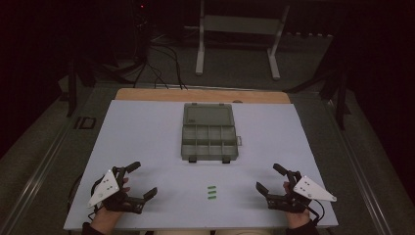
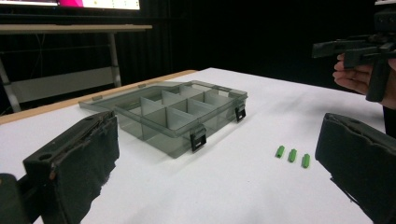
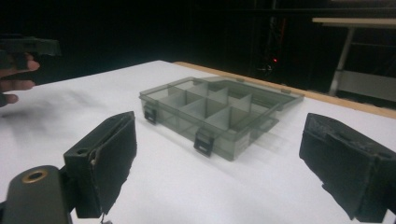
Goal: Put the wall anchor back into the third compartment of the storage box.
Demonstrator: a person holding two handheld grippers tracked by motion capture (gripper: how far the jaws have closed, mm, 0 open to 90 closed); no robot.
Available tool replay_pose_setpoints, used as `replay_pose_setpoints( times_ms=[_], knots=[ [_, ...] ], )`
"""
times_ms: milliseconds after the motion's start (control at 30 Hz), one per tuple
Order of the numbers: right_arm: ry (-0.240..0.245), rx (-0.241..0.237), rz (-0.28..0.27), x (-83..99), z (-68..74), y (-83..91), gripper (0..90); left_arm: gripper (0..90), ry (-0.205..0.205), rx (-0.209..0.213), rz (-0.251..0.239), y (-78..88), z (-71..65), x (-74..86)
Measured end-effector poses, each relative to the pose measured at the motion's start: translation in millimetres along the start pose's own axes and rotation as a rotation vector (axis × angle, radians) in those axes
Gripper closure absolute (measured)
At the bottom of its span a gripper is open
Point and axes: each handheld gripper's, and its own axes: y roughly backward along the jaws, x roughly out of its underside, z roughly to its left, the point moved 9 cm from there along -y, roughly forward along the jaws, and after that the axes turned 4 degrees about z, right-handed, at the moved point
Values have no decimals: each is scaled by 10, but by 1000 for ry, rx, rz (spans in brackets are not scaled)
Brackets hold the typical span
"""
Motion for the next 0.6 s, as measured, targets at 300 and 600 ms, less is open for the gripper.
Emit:
replay_pose_setpoints(
  times_ms=[300,600],
  knots=[
    [-11,-7,13,31,30,43,110,0,23,-28,-17,31,45,-25],
    [19,27,13,19,36,30,110,0,34,-93,-51,93,123,-146]
  ],
)
